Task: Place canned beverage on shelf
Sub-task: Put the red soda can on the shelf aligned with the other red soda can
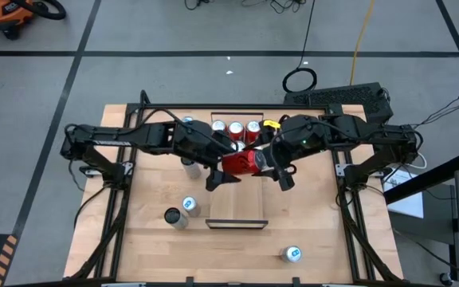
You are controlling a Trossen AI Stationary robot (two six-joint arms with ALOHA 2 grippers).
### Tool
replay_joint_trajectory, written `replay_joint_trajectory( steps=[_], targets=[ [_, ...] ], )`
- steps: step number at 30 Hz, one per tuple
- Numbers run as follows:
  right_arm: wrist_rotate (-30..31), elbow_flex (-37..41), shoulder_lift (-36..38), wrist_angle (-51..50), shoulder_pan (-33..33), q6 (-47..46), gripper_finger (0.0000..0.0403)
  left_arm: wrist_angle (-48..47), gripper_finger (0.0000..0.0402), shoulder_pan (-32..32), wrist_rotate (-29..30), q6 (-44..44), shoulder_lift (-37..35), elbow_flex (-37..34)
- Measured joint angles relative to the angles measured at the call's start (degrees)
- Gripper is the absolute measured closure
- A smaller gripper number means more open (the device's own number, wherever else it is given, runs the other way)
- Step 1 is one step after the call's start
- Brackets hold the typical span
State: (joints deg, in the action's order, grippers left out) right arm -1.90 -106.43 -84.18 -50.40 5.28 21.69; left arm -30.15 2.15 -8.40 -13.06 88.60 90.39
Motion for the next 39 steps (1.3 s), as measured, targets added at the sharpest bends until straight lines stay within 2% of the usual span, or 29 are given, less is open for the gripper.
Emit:
replay_joint_trajectory(
  steps=[7, 18, 25, 39],
  targets=[
    [-0.01, 0.00, -0.01, 0.07, -0.02, -0.46, 0.0133, 0.03, 0.0016, 0.11, 0.07, -0.09, 0.31, -0.02],
    [-1.32, -0.02, 0.02, -0.41, -0.02, -0.92, 0.0133, -0.10, 0.0100, 0.11, -0.61, -0.04, 0.30, -0.07],
    [-1.24, -0.09, 0.02, -0.80, -0.02, -2.24, 0.0114, 0.13, 0.0097, 0.11, -0.99, -0.31, 0.30, -0.07],
    [-1.10, -0.09, 0.02, -1.27, 0.79, -14.56, 0.0031, 1.52, 0.0096, 0.16, -1.12, -0.14, 0.28, -0.07]
  ],
)
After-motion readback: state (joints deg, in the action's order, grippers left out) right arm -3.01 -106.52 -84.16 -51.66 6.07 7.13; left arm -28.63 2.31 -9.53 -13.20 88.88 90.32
